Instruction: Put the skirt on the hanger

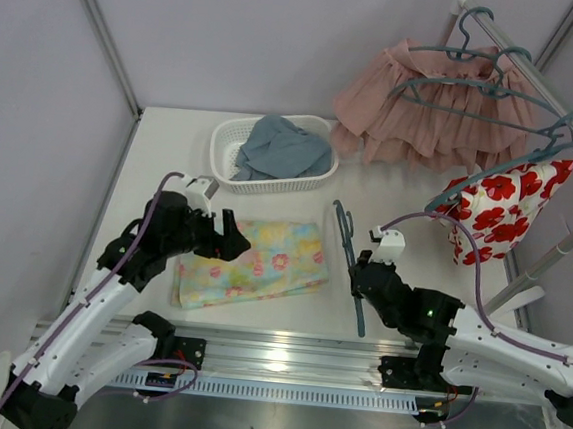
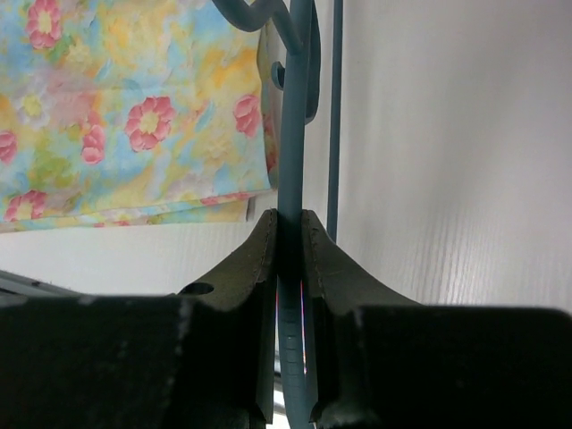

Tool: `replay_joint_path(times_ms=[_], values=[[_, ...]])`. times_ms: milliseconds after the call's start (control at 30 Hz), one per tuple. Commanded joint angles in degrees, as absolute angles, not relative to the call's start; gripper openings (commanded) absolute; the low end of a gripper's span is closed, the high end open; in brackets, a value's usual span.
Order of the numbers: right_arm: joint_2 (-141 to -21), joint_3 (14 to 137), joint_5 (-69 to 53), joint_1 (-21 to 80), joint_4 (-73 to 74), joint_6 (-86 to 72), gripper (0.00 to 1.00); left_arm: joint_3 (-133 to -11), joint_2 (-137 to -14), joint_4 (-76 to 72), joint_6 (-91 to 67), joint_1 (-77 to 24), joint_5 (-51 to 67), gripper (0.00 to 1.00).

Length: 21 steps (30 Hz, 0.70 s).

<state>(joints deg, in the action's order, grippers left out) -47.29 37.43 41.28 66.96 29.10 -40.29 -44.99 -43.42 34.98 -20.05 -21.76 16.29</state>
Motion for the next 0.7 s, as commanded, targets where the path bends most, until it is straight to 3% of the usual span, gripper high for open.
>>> replay_joint_path(times_ms=[0, 267, 667], values=[[-47.28, 34.81, 37.53, 63.9, 18.99, -36.74, 0.0, -45.09, -45.52, 33.4, -24.69, -27.32, 8.82, 0.91], [-46.58, 28.57, 38.07, 61.45, 10.99, -37.97, 0.0, -46.75, -58.08, 34.36, -43.31, -44.29, -19.03, 0.94], [-39.82, 20.05, 35.77, 59.41, 8.53, -40.86, 0.0, -68.28, -89.1, 34.01, -52.02, -55.81, -30.14, 0.97]])
